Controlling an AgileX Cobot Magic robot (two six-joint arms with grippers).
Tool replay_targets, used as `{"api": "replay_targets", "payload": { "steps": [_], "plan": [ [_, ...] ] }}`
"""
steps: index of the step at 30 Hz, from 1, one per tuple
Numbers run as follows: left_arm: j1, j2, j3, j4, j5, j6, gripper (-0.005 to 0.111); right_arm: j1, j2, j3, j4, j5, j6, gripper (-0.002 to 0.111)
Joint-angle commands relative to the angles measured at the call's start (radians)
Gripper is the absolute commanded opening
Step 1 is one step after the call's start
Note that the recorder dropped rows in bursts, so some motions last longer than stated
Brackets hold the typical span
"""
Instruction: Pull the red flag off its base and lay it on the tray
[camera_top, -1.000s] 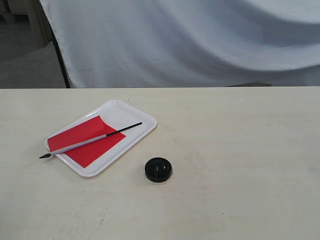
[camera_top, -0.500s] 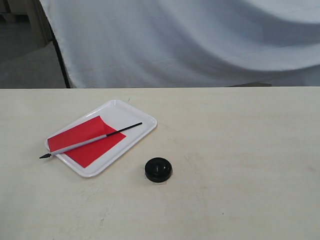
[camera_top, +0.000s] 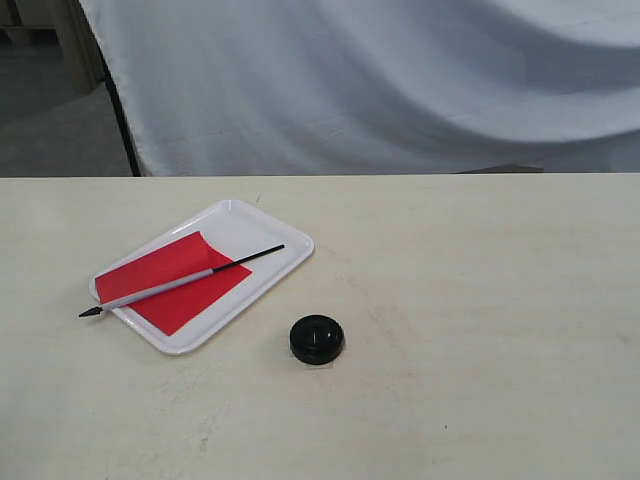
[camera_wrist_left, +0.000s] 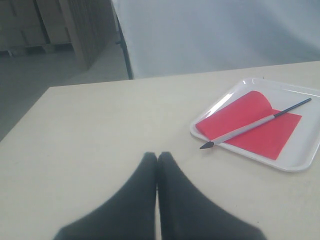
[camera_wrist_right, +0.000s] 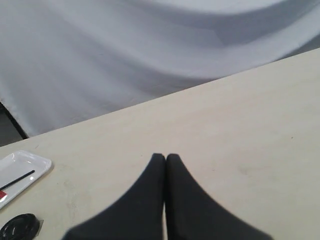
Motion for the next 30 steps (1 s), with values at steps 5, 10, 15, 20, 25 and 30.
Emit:
{"api": "replay_targets", "payload": {
  "steps": [5,10,15,20,25,30],
  "plan": [
    [-0.008,-0.001,0.002,0.005,-0.008,-0.003,0.0,-0.004,-0.004,0.003,-0.033,0.075,-0.021,-0.001],
    [-0.008,-0.001,0.002,0.005,-0.008,-0.003,0.0,-0.004,-0.004,0.003,-0.033,0.078,-0.021,-0.001],
    [-0.008,-0.001,0.002,0.005,-0.008,-0.003,0.0,-0.004,-0.004,0.003,-0.033,0.078,-0.024,-0.001],
    [-0.008,-0.001,0.002,0.005,-0.008,-0.003,0.0,-0.004,-0.004,0.003,-0.033,0.078,-0.024,-0.001],
    [-0.008,-0.001,0.002,0.005,-0.008,-0.003,0.0,-0.004,-0.004,0.003,-0.033,0.078,-0.024,-0.001],
    [-0.008,-0.001,0.002,0.005,-0.008,-0.003,0.0,-0.004,-0.004,0.003,-0.033,0.078,-0.024,-0.001]
  ]
}}
